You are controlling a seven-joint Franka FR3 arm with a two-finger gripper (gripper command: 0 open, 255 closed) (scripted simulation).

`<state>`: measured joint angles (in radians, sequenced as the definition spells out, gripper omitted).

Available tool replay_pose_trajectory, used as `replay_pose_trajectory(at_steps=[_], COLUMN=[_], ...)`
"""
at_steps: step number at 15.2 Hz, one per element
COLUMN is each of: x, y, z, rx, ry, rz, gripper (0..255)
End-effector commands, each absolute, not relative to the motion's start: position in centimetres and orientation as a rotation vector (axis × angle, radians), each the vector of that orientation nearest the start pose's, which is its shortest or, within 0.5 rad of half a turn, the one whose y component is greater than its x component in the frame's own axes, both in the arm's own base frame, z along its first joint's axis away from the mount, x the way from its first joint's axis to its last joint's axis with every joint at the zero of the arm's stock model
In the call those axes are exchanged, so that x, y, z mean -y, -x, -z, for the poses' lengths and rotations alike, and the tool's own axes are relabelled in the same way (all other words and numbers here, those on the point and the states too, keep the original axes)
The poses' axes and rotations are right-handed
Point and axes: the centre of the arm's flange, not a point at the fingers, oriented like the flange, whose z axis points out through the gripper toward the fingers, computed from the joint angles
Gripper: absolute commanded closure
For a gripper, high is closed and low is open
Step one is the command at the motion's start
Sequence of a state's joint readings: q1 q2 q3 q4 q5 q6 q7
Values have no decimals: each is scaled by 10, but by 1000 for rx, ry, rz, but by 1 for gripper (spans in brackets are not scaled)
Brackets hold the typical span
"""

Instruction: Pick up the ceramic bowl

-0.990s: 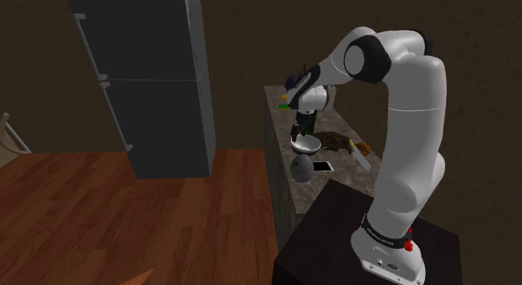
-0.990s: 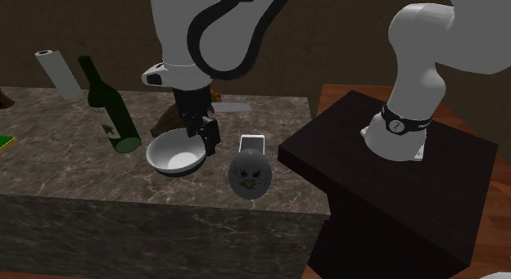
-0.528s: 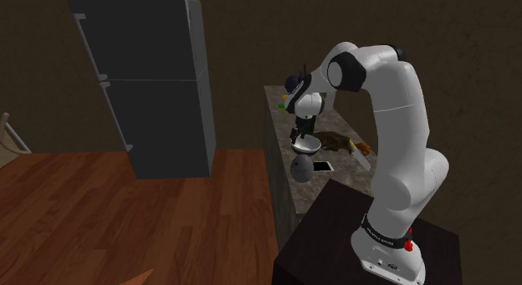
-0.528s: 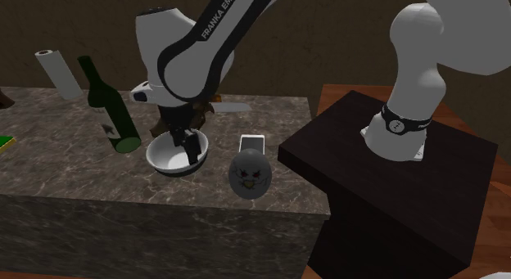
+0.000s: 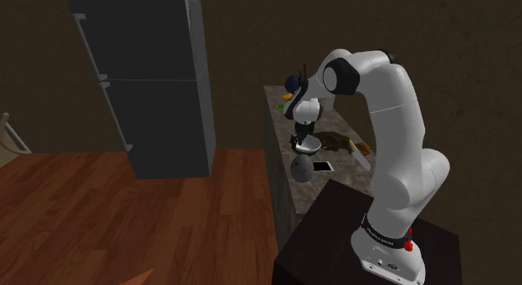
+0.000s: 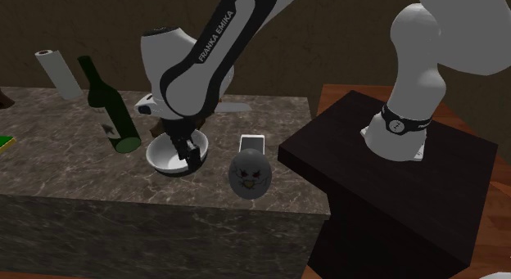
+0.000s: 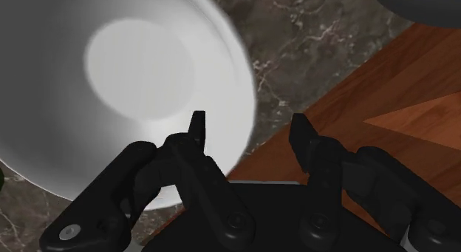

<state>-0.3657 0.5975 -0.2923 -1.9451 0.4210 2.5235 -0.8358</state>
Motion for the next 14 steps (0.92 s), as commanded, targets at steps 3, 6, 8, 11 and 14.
replay_pose_trajectory(at_steps=[3, 6, 8, 11, 14], x=[378, 378, 378, 377, 377], y=[-491, -491, -491, -491, -491], z=[-182, -182, -182, -192, -208], rx=[-178, -178, -178, -178, -178], ry=[3091, 3091, 3091, 3091, 3091], rz=[118, 118, 118, 118, 118], gripper=[255, 255, 255, 255, 255])
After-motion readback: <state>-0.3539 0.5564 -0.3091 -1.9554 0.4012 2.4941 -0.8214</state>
